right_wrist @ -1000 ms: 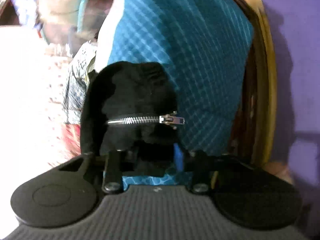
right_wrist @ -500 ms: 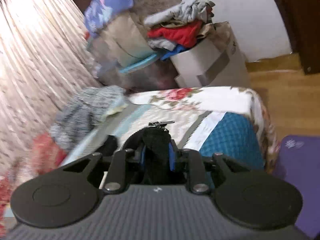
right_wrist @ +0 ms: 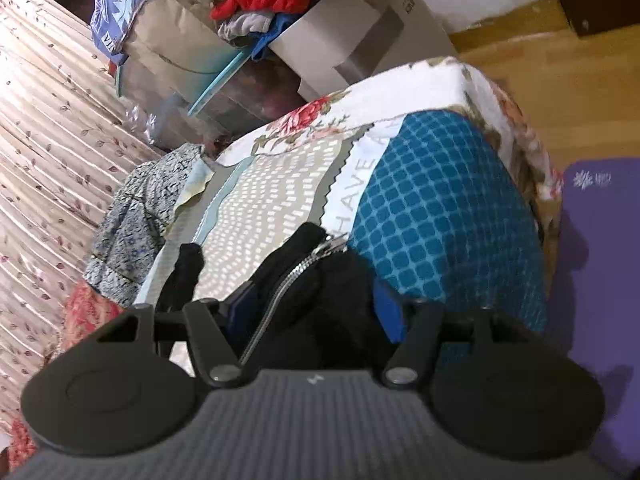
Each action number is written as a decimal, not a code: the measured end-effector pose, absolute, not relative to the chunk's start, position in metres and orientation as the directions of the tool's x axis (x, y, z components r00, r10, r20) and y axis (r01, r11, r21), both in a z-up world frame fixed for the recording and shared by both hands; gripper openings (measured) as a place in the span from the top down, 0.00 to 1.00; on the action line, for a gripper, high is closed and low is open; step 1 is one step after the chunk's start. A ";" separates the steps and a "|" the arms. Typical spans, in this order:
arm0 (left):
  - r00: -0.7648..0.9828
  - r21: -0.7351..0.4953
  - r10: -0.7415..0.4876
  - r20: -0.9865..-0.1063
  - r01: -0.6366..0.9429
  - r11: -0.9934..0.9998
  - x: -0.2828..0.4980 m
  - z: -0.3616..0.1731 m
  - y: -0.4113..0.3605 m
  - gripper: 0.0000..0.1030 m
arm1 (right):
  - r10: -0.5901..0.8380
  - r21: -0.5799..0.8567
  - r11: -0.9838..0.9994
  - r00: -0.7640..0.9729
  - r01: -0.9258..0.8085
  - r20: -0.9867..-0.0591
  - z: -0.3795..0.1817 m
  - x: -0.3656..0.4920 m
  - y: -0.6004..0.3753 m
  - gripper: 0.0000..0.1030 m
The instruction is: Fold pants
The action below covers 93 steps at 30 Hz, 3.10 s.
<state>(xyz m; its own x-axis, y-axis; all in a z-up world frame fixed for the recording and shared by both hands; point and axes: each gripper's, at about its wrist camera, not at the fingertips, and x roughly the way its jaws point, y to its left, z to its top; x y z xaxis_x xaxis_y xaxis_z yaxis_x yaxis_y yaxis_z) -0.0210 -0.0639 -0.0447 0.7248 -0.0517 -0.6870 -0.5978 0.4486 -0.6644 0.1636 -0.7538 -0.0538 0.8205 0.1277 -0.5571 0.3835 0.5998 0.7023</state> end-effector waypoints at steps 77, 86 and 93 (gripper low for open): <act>0.828 -0.012 0.238 -0.508 -0.283 0.959 -0.086 0.058 -0.114 0.90 | 0.074 0.552 0.707 0.729 0.443 -0.680 -0.009 0.180 -0.729 0.97; 0.720 -0.031 0.240 -0.652 -0.342 0.939 -0.119 0.000 -0.123 0.76 | 0.018 0.506 0.632 0.641 0.587 -0.767 -0.071 0.162 -0.723 0.23; 0.778 -0.234 0.182 -0.601 -0.390 0.891 -0.165 0.024 -0.088 0.50 | -0.151 0.491 0.633 0.717 0.599 -0.680 -0.042 0.126 -0.737 0.25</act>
